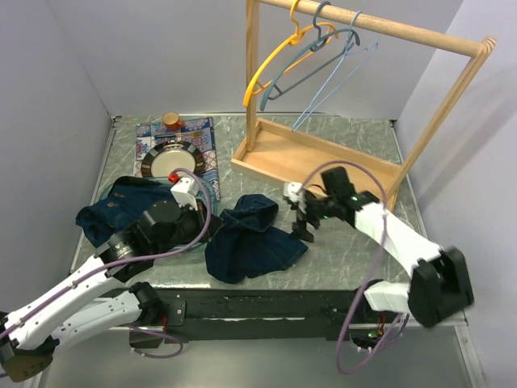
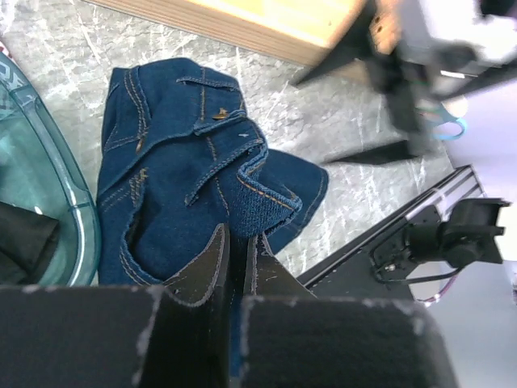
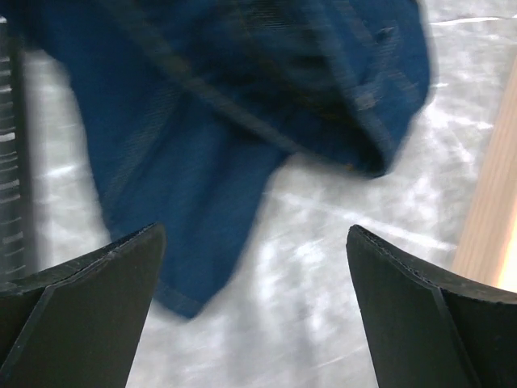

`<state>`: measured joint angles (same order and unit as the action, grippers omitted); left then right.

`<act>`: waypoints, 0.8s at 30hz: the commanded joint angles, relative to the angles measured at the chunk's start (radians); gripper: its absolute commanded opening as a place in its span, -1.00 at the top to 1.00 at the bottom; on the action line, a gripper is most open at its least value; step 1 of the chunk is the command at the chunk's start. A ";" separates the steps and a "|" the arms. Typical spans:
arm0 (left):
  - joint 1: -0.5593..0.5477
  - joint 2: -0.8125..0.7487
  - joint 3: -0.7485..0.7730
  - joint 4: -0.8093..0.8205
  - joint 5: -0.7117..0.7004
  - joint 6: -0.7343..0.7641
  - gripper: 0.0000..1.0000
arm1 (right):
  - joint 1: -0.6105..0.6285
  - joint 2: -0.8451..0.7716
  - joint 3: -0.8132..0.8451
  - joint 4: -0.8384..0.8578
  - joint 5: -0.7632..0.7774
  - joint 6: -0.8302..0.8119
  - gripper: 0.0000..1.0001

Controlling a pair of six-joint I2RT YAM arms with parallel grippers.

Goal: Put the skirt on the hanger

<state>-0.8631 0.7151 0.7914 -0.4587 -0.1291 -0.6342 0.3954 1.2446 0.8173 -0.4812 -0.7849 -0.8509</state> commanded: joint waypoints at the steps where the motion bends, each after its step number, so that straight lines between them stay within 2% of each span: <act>1: 0.009 -0.013 0.012 0.015 -0.004 -0.047 0.98 | 0.060 0.139 0.127 0.177 0.197 0.024 -1.00; 4: 0.013 -0.011 0.015 0.015 0.002 -0.051 0.98 | 0.060 0.237 0.195 0.230 0.229 0.029 -1.00; 9: 0.013 -0.032 0.020 0.008 -0.004 -0.053 0.99 | 0.103 0.390 0.302 0.173 0.269 -0.002 -0.98; 13: 0.015 -0.048 0.028 -0.003 -0.014 -0.055 0.99 | 0.148 0.484 0.347 0.190 0.318 0.033 -0.75; 14: 0.015 -0.055 0.031 -0.006 -0.015 -0.056 0.99 | 0.154 0.498 0.364 0.178 0.343 0.047 -0.60; 16: 0.016 -0.062 0.038 -0.009 -0.014 -0.059 0.98 | 0.154 0.529 0.400 0.161 0.357 0.064 -0.44; 19: 0.016 -0.083 0.054 -0.017 -0.021 -0.061 0.99 | 0.155 0.553 0.440 0.110 0.381 0.079 0.24; 20: 0.016 -0.092 0.058 -0.021 -0.027 -0.059 0.98 | 0.155 0.550 0.450 0.093 0.381 0.088 0.79; 21: 0.016 -0.097 0.065 -0.029 -0.039 -0.056 0.98 | 0.155 0.538 0.451 0.078 0.388 0.095 1.00; 24: 0.016 -0.112 0.101 -0.047 -0.044 -0.024 0.99 | 0.154 0.393 0.412 0.040 0.380 0.108 1.00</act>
<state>-0.8520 0.6365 0.8078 -0.5140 -0.1486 -0.6743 0.5518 1.7916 1.2156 -0.3805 -0.4236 -0.7719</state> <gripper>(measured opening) 0.061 0.022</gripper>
